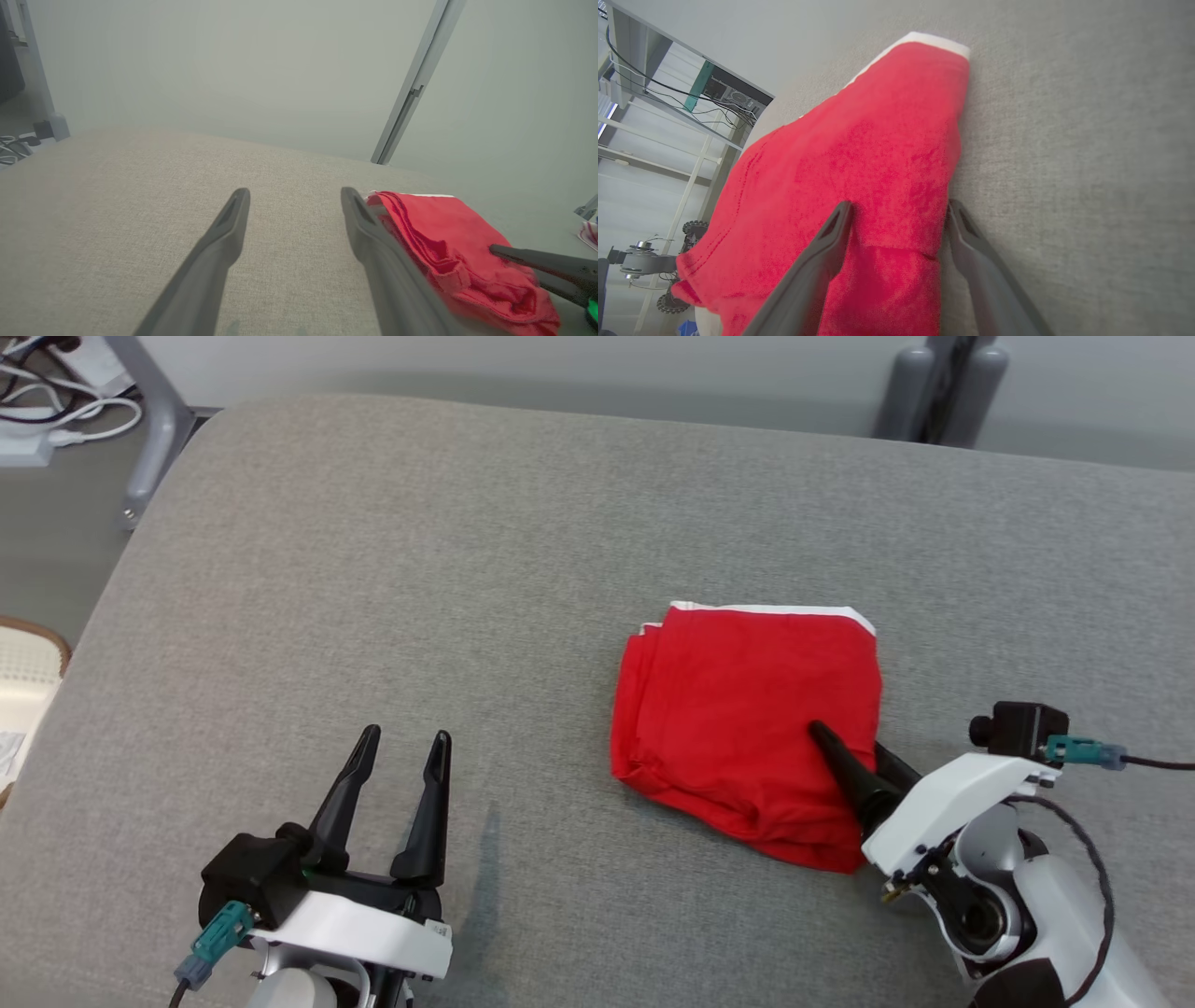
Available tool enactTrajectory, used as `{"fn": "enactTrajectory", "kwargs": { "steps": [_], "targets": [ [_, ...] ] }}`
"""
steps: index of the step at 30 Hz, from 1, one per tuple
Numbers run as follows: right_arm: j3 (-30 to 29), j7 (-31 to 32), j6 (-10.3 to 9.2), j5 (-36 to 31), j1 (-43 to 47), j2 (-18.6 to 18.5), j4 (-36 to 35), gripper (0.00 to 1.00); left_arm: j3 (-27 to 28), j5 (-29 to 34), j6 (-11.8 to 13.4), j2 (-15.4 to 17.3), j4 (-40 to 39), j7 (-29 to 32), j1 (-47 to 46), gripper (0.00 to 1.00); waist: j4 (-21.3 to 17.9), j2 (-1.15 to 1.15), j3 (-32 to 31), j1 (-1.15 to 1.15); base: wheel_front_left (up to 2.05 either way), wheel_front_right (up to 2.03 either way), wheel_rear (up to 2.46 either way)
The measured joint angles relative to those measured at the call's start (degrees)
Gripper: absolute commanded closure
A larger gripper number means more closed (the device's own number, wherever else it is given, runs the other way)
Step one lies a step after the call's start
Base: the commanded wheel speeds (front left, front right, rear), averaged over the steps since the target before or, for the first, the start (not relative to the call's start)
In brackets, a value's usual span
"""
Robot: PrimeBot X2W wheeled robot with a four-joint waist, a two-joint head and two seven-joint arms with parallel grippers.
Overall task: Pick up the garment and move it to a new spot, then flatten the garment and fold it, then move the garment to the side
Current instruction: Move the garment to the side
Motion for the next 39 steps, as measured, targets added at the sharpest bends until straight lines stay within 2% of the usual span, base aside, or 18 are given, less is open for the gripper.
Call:
{"fn": "enactTrajectory", "kwargs": {
  "steps": [8, 14, 15, 16, 17, 25, 34, 39],
  "targets": [
    [-0.9, 4.1, -0.05, 5.9, -2.9, 0.1, 1.6, 0.00, -0.7, -0.4, 0.0, 0.0, 0.1, 0.0, -0.3, 0.00, 3.4, 0.00, 0.9, 0.00, 0.00, 0.00, 0.00],
    [1.9, 7.0, -0.05, 7.4, -4.7, 0.2, 2.8, 0.00, -1.1, -0.6, 0.0, 0.0, 0.1, 0.0, -0.5, 0.00, 4.5, 0.00, 1.5, 0.00, 0.00, 0.00, 0.00],
    [2.4, 7.0, -0.05, 7.4, -5.1, 0.2, 3.1, 0.02, -1.2, -0.6, 0.0, 0.0, 0.1, 0.0, -0.7, 0.00, 4.6, 0.00, 1.6, 0.00, 0.00, 0.00, 0.00],
    [2.7, 6.9, -0.05, 7.4, -5.4, 0.2, 3.3, 0.58, -1.2, -0.6, 0.0, 0.0, 0.1, 0.0, -0.7, 0.00, 4.7, 0.00, 1.7, 0.00, 0.00, 0.00, 0.00],
    [2.9, 6.9, -0.05, 7.3, -5.7, 0.2, 3.5, 1.00, -1.3, -0.7, 0.0, 0.0, 0.1, 0.0, -0.7, 0.00, 4.7, 0.00, 1.8, 0.00, 0.00, 0.00, 0.00],
    [6.3, 4.5, 0.03, 7.4, -6.6, -0.6, 3.1, 1.00, -1.5, -0.9, 0.0, 0.0, 0.2, 0.0, -1.0, 0.00, 3.9, 0.00, 1.9, 0.00, 0.00, 0.00, 0.00],
    [13.9, 3.4, 0.01, 0.9, -6.5, -9.9, 0.6, 1.00, -2.0, 1.0, -0.1, 0.0, -0.5, 0.0, -1.1, 0.00, -1.0, 0.00, 0.3, 0.00, 0.00, 0.00, 0.00],
    [16.9, 4.7, 0.01, -2.9, -6.4, -16.3, -3.9, 1.00, -4.2, 2.2, -0.1, 0.0, -1.5, 0.0, -1.7, 0.00, -4.8, 0.00, 0.1, 0.00, 0.00, 0.00, 0.00]
  ]
}}
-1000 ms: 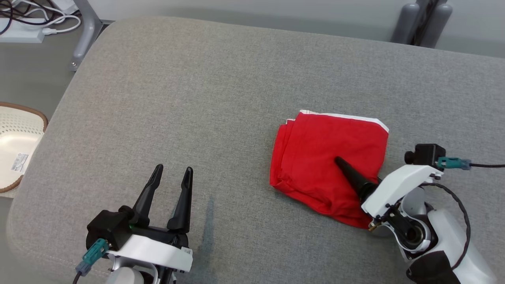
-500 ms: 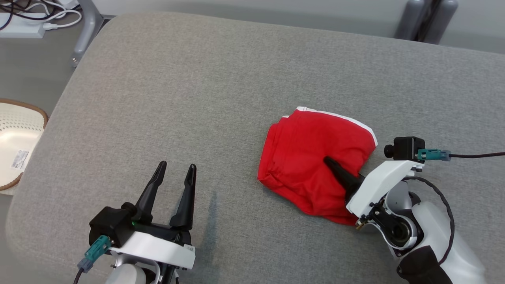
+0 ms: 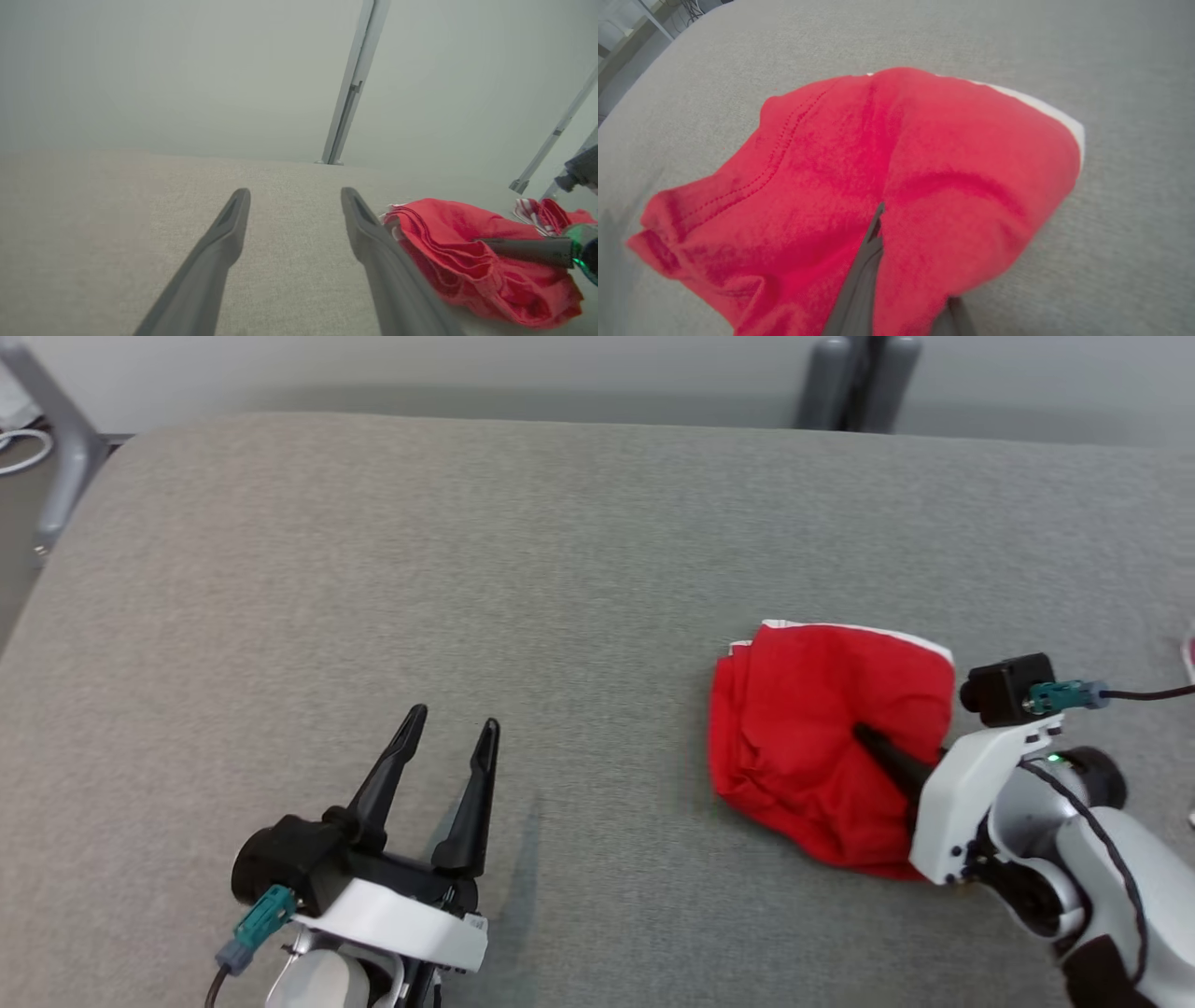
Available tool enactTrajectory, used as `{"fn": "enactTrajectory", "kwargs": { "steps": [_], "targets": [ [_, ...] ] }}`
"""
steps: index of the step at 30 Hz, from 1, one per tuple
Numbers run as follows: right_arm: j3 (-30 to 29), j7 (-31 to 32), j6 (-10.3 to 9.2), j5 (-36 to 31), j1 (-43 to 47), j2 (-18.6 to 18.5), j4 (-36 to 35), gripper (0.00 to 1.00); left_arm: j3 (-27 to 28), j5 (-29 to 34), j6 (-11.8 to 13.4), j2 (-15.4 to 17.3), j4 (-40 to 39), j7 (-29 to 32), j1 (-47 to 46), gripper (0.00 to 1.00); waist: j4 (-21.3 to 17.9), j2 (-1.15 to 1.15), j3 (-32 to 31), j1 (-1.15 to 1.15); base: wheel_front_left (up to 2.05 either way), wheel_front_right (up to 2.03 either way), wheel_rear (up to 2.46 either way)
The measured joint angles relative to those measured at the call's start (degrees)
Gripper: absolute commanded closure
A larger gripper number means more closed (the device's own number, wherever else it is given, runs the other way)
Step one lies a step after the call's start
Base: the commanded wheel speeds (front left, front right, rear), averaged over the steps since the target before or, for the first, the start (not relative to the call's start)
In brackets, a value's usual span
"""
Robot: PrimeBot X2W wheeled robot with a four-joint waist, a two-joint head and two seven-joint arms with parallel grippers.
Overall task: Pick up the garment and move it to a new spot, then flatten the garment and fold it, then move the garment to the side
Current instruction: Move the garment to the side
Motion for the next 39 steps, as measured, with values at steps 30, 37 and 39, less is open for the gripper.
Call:
{"fn": "enactTrajectory", "kwargs": {
  "steps": [30, 37, 39],
  "targets": [
    [-16.2, 5.7, 0.01, -13.4, 3.3, -31.7, -22.2, 1.00, -4.0, 2.0, -0.4, 1.1, -1.5, 0.0, -10.6, 0.00, -16.8, 0.00, 13.5, 0.00, 0.00, 0.00, 0.00],
    [-21.2, 7.6, 0.02, -15.0, 6.5, -36.0, -20.7, 1.00, -4.1, 1.4, -0.4, 1.2, -1.5, 0.0, -11.2, 0.00, -14.9, 0.00, 14.5, 0.00, 0.00, 0.00, 0.00],
    [-23.3, 8.1, 0.01, -16.2, 7.5, -36.2, -19.9, 1.00, -4.0, 1.3, -0.4, 1.3, -1.5, 0.0, -11.5, 0.00, -14.3, 0.00, 15.1, 0.00, 0.00, 0.00, 0.00]
  ]
}}
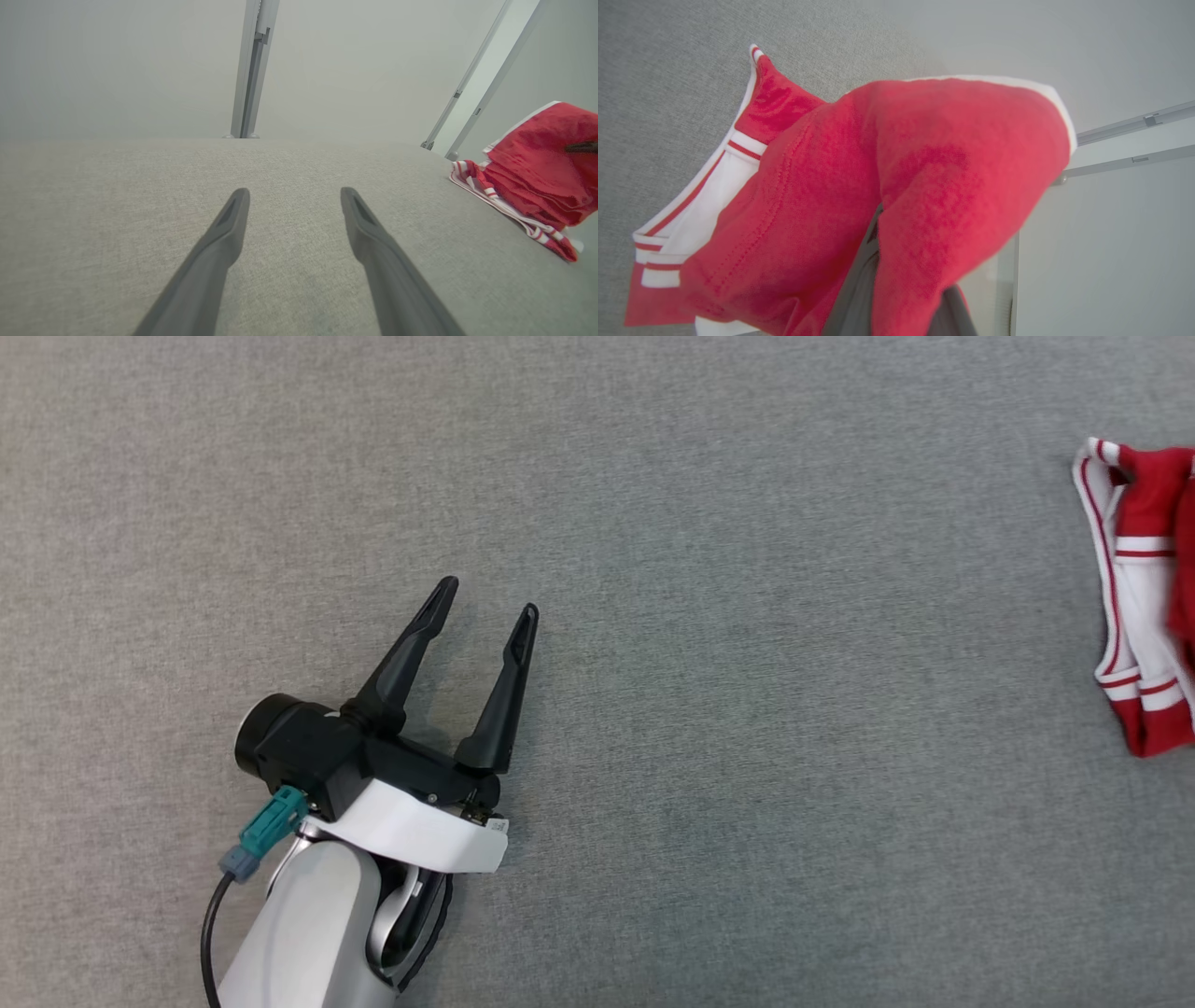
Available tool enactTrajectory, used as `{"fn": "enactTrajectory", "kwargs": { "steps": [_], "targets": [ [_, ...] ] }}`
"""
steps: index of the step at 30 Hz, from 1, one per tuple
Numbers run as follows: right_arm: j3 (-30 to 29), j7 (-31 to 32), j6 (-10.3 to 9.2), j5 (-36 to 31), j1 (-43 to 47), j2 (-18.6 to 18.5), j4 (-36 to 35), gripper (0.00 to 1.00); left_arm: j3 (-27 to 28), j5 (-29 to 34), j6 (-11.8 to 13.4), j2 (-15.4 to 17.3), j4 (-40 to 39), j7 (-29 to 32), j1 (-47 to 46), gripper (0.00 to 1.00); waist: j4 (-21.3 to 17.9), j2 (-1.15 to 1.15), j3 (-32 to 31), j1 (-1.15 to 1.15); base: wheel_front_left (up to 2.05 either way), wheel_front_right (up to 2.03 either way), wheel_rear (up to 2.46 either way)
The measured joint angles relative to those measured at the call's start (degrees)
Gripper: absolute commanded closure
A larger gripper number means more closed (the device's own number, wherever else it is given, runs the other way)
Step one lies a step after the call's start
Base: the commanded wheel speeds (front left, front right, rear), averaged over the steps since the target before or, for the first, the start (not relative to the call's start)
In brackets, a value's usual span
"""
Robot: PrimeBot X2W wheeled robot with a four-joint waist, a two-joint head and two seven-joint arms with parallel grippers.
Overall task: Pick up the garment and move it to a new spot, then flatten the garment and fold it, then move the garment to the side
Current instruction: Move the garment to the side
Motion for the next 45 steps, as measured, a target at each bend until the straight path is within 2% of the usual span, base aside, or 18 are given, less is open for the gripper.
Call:
{"fn": "enactTrajectory", "kwargs": {
  "steps": [5, 15, 16, 17, 18, 19, 28, 34, 36, 41, 45],
  "targets": [
    [-3.6, 1.2, 0.00, -2.1, 1.7, 0.8, 0.9, 1.00, 0.2, -0.4, 0.0, 0.2, 0.0, 0.0, -0.5, 0.00, 1.1, 0.00, 1.3, 0.00, 0.00, 0.00, 0.00],
    [-10.6, 5.8, 0.00, -7.8, 4.3, 4.8, -1.1, 1.00, 1.5, -1.6, -0.1, 0.5, -0.3, -0.1, -1.9, 0.00, 2.5, 0.00, 4.7, 0.00, 0.00, 0.00, 0.00],
    [-11.3, 6.1, 0.00, -8.1, 4.4, 5.1, -1.3, 0.90, 1.6, -1.6, -0.1, 0.5, -0.3, -0.1, -2.1, 0.00, 2.7, 0.00, 5.0, 0.00, 0.00, 0.00, 0.00],
    [-11.7, 6.3, 0.00, -8.5, 4.5, 5.4, -1.5, 0.62, 1.6, -1.8, -0.1, 0.5, -0.3, -0.1, -2.2, 0.00, 2.9, 0.00, 5.3, 0.00, 0.00, 0.00, 0.00],
    [-12.0, 6.3, 0.00, -9.1, 4.7, 5.5, -2.0, 0.18, 1.7, -2.0, -0.1, 0.5, -0.3, -0.1, -2.6, 0.00, 3.1, 0.00, 5.6, 0.00, 0.00, 0.00, 0.00],
    [-12.3, 6.4, 0.00, -9.7, 5.0, 5.5, -2.5, 0.00, 1.9, -2.1, -0.1, 0.6, -0.3, -0.1, -2.9, 0.00, 3.3, 0.00, 5.8, 0.00, 0.00, 0.00, 0.00],
    [-15.8, 8.5, 0.01, -11.4, 6.9, 5.9, -4.8, 0.00, 2.5, -2.5, -0.1, 0.5, 0.4, -0.1, -3.0, 0.00, 4.3, 0.00, 5.7, 0.00, 0.00, 0.00, 0.00],
    [-17.1, 10.1, 0.00, -11.8, 7.8, 4.1, -6.7, 0.00, 3.1, -2.5, -0.1, 0.4, 1.1, -0.1, -2.3, 0.00, 4.2, 0.00, 4.3, 0.00, 0.00, 0.00, 0.00],
    [-16.6, 10.5, 0.00, -11.9, 7.8, 2.9, -7.5, 0.00, 3.2, -2.5, -0.1, 0.4, 1.3, -0.1, -1.8, 0.00, 4.1, 0.00, 3.8, 0.00, 0.00, 0.00, 0.00],
    [-13.6, 9.7, 0.01, -13.0, 6.0, -3.2, -9.7, 0.00, 3.3, -2.5, -0.1, 0.1, 1.7, 0.0, -1.4, 0.00, 4.0, 0.00, 2.2, 0.00, 0.00, 0.00, 0.00],
    [-11.9, 8.4, 0.00, -13.0, 1.7, -3.9, -10.7, 0.00, 3.6, -2.4, -0.1, 0.0, 1.9, 0.0, -0.8, 0.00, 4.1, 0.00, 1.0, 0.00, 0.00, 0.00, 0.00]
  ]
}}
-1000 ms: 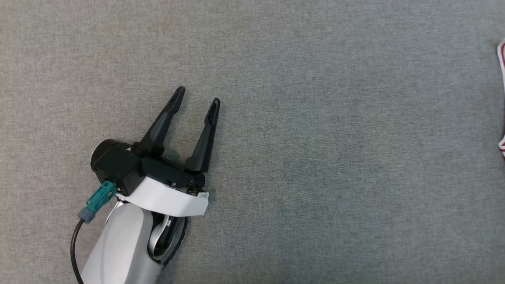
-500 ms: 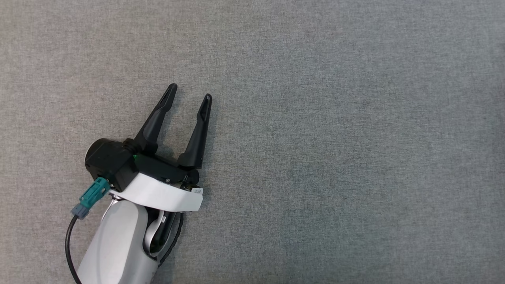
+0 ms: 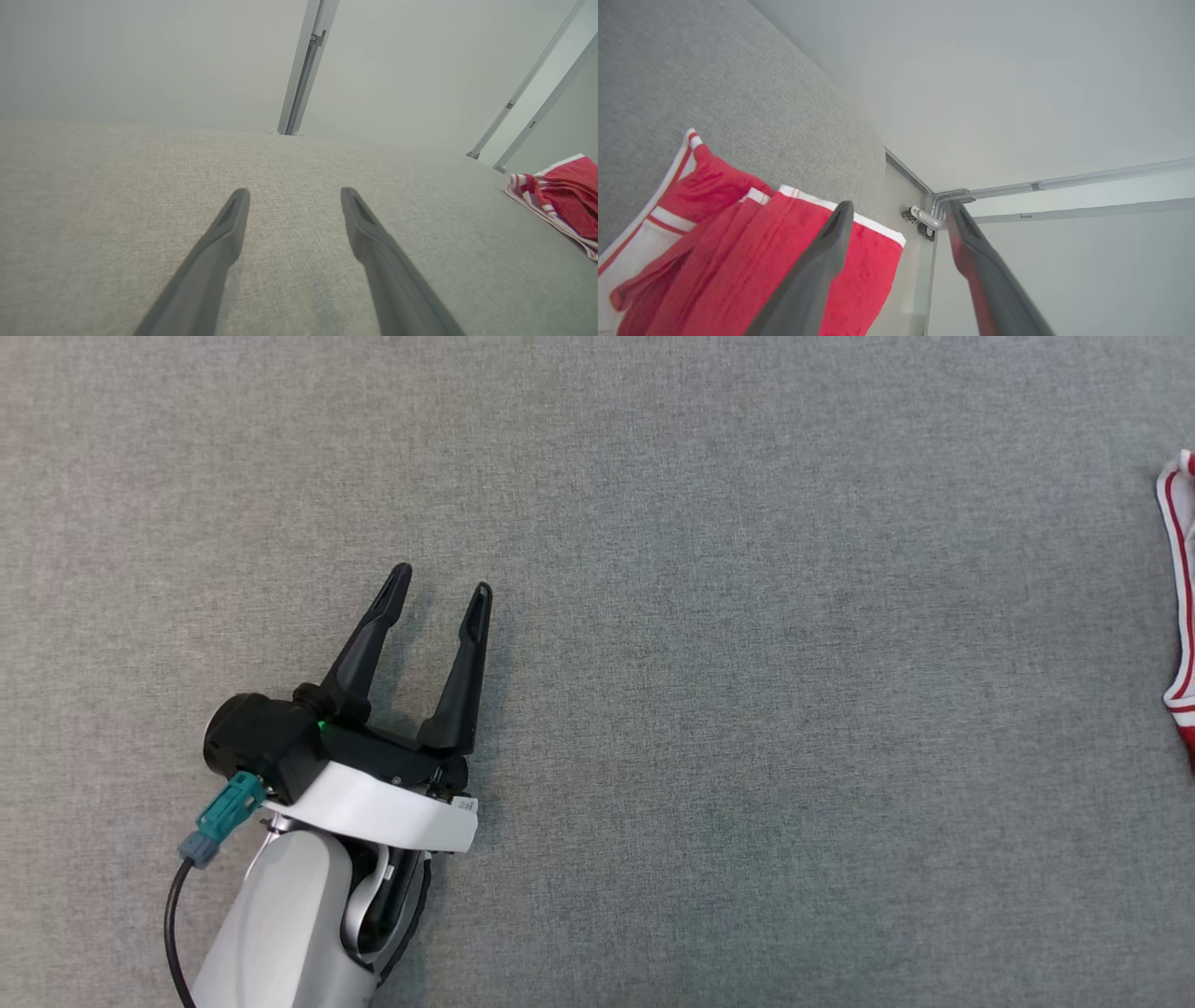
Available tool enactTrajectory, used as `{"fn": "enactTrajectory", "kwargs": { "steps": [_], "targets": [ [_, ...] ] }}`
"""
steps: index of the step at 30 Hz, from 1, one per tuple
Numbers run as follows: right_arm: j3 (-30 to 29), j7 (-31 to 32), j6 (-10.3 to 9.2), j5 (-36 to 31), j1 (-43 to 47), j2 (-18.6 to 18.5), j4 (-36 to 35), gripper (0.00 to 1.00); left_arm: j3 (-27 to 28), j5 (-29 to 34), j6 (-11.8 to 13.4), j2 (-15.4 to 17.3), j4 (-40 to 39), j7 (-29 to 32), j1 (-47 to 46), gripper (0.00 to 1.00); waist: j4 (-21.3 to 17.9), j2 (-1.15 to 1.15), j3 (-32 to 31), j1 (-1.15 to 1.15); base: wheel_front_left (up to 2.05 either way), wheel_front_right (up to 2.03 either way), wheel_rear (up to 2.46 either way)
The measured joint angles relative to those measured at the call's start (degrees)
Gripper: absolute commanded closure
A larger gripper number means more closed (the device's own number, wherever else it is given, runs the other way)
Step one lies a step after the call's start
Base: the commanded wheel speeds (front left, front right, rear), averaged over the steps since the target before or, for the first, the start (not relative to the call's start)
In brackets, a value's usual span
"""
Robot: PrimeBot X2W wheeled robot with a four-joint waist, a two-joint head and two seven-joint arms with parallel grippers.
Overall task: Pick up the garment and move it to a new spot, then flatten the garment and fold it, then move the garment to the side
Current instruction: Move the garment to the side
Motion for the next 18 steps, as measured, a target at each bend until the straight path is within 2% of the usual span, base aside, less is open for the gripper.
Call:
{"fn": "enactTrajectory", "kwargs": {
  "steps": [3, 6, 9, 13, 18],
  "targets": [
    [2.0, -2.0, 0.00, -0.4, -4.0, 1.1, -1.0, 0.00, 0.2, 0.1, 0.0, -0.3, 0.0, 0.0, 0.4, 0.00, 0.3, 0.00, -1.1, 0.00, 0.00, 0.00, 0.00],
    [4.8, -4.9, 0.01, -1.6, -8.1, 4.4, -1.6, 0.00, 1.1, 0.2, 0.0, -0.5, 0.1, 0.0, 1.1, 0.00, 0.5, 0.00, -2.7, 0.00, 0.00, 0.00, 0.00],
    [7.1, -9.1, 0.01, -2.5, -12.4, 10.8, -1.1, 0.00, 2.0, 0.8, 0.0, -0.8, 0.1, 0.0, 2.6, 0.00, 0.6, 0.00, -4.6, 0.00, 0.00, 0.00, 0.00],
    [7.6, -16.4, 0.00, -2.6, -16.9, 23.2, 2.7, 0.00, 4.2, 1.7, 0.0, -0.9, -0.2, 0.0, 4.3, 0.00, 0.5, 0.00, -7.7, 0.00, 0.00, 0.00, 0.00],
    [10.7, -25.7, 0.00, -4.9, -17.3, 31.6, 7.0, 0.00, 6.8, 2.5, 0.0, -1.2, -1.6, 0.0, 7.1, 0.00, 0.0, 0.00, -12.1, 0.00, 0.00, 0.00, 0.00]
  ]
}}
